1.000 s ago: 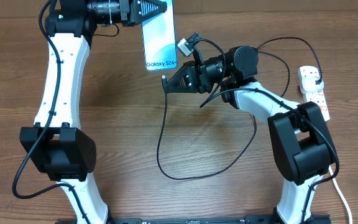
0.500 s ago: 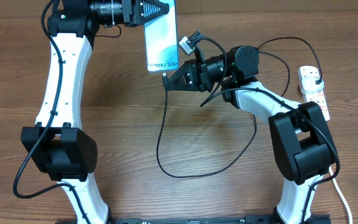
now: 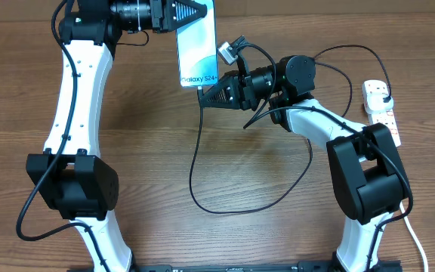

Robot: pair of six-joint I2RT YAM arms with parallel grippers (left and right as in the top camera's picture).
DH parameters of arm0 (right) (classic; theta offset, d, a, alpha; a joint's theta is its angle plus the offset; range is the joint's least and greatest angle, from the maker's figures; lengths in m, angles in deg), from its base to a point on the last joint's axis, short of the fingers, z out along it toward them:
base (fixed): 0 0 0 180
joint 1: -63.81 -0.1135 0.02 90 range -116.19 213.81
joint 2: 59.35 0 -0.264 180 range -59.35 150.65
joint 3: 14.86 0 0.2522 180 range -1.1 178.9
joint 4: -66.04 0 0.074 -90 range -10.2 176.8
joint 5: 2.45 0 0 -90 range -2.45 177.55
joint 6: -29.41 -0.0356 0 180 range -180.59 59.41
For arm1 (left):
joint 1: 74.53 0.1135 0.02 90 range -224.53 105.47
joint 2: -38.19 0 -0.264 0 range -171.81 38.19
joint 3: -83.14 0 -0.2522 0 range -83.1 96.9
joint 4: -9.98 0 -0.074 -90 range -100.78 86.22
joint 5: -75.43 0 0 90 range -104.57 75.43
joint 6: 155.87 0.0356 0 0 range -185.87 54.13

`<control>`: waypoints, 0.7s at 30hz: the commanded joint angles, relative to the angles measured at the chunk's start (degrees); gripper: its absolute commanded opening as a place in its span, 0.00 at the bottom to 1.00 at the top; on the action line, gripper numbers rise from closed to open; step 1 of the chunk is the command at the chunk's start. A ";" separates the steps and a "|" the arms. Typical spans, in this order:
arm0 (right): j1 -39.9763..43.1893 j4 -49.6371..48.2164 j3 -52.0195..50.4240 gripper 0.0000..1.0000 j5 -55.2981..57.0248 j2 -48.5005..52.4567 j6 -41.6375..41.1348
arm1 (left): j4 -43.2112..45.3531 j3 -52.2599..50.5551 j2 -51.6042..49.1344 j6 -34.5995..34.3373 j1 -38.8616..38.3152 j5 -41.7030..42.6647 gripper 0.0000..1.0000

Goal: Plug charger to phone and switch on socket

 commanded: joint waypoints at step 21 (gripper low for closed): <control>1.57 0.33 1.25 0.04 9.35 0.07 -0.44 | -1.05 0.52 0.17 1.09 -0.57 0.66 0.04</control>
